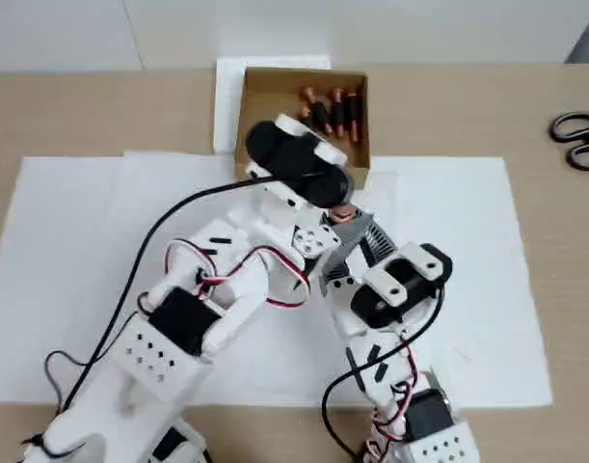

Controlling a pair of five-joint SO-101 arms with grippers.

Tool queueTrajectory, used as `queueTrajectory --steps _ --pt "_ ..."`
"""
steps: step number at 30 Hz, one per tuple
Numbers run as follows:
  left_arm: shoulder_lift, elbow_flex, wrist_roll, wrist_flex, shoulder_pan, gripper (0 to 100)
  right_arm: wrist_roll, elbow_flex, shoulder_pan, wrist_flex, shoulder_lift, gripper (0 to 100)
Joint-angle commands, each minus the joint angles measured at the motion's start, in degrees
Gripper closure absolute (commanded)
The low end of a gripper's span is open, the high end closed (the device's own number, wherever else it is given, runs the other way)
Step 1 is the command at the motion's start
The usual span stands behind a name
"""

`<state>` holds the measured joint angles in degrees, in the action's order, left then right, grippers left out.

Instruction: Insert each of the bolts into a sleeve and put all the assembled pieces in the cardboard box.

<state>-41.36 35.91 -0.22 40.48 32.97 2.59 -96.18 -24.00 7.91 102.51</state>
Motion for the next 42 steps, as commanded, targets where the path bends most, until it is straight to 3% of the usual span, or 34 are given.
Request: queueTrajectory --steps 1,9,12,16,21,25,29,32,37,42 --pt "-0.62 -6.20 -2.64 -0.18 -0.44 77 0.26 -0.26 -0.04 -0.04 1.19 99.5" --pt "-3.34 -12.79 -6.51 0.09 -0.44 77 0.26 -0.26 0.04 0.04 1.19 99.5" --pt "-8.88 -11.82 -6.42 0.18 -2.02 85 0.26 -0.26 1.71 0.22 0.75 99.5" --pt "-16.44 -6.73 -6.51 0.00 -9.32 100 0.26 -0.26 4.09 6.73 1.19 99.5" --pt "-23.38 6.20 -6.15 -0.70 -16.18 99 0.70 1.23 3.91 10.86 1.27 99.5" --pt "-25.67 17.89 -6.07 -5.71 -18.64 99 0.62 3.52 4.09 12.00 1.27 99.5" --pt "-26.37 25.63 -1.14 -14.33 -22.59 99 -0.35 8.62 4.26 26.51 0.57 99.5" --pt "-26.29 28.00 3.08 -16.62 -26.37 99 -6.77 13.19 5.67 34.24 0.57 99.5" --pt "-26.37 31.34 4.57 -16.79 -32.00 99 -14.15 20.48 8.75 34.24 -3.03 99.5" --pt "-26.46 33.89 4.48 -16.70 -35.78 99 -14.15 27.69 10.86 32.31 -21.05 99.5"
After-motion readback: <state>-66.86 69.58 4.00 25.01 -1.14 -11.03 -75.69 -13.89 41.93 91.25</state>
